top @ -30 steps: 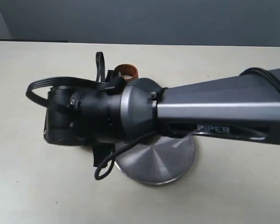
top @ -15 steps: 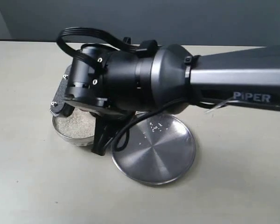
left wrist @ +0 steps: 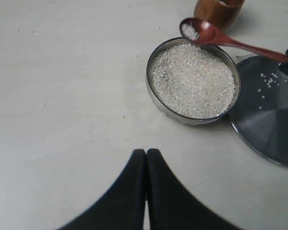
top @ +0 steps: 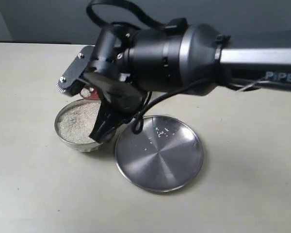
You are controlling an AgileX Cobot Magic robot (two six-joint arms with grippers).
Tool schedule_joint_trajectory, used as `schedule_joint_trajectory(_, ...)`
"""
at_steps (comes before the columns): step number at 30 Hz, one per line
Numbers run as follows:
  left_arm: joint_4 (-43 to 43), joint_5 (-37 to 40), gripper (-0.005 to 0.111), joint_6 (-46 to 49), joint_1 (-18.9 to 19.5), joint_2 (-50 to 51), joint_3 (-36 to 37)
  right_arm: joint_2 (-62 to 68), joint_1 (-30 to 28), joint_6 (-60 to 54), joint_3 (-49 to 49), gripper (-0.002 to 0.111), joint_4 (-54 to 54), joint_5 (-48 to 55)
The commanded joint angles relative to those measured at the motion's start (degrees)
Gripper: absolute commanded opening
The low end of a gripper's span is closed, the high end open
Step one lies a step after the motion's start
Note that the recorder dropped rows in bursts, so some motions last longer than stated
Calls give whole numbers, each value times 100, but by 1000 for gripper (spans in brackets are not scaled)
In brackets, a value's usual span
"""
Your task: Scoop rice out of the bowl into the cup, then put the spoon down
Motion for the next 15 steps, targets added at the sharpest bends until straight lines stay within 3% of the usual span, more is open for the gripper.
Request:
schedule_joint_trajectory(1,32,-25,0,-4,7,18,-23,-298,-367,91,-35,-1,124,-137)
schedule_joint_trajectory(15,32,-25,0,-4,7,18,-23,-377,-1244,-30,-35,-1,-372,-345)
